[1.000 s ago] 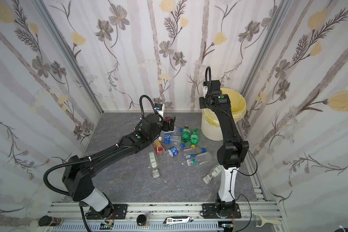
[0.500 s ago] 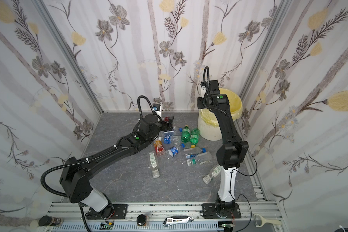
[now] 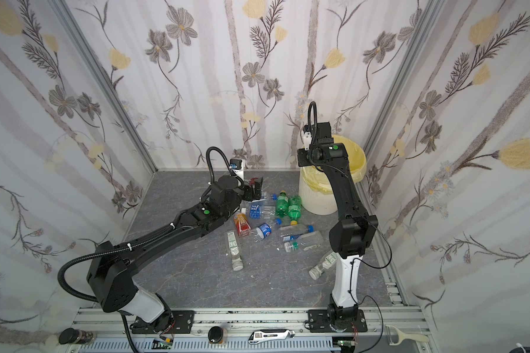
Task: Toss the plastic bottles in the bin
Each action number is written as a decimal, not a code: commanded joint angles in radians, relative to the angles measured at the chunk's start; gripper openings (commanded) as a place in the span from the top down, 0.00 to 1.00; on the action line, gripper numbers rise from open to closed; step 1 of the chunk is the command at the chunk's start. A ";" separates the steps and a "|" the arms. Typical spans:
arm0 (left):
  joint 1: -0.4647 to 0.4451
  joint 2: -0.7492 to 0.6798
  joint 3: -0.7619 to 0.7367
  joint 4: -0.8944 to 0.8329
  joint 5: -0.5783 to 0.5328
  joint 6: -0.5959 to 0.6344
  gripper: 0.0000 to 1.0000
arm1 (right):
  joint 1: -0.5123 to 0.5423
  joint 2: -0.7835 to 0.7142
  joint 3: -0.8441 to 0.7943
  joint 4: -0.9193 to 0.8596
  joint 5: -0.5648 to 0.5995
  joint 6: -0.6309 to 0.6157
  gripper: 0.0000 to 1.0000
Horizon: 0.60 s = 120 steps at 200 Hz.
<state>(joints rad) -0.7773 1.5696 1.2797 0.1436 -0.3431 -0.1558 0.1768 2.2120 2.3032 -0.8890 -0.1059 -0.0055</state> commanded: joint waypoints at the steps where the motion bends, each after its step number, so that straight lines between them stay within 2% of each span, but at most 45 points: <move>1: 0.001 -0.006 -0.015 0.002 0.045 0.027 0.00 | 0.003 0.009 0.003 0.011 -0.009 0.024 0.86; 15: 0.003 -0.012 -0.017 0.003 0.067 0.027 0.00 | 0.003 0.010 0.004 0.014 -0.002 0.031 0.81; 29: 0.004 -0.016 -0.019 0.002 0.076 0.026 0.00 | 0.003 0.005 0.004 0.021 0.006 0.039 0.69; 120: 0.007 -0.050 -0.046 -0.004 0.125 0.002 0.00 | 0.002 -0.097 0.003 0.058 0.088 0.095 0.29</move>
<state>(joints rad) -0.7723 1.5280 1.2381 0.1345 -0.2447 -0.1425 0.1791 2.1456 2.3032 -0.8822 -0.0666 0.0624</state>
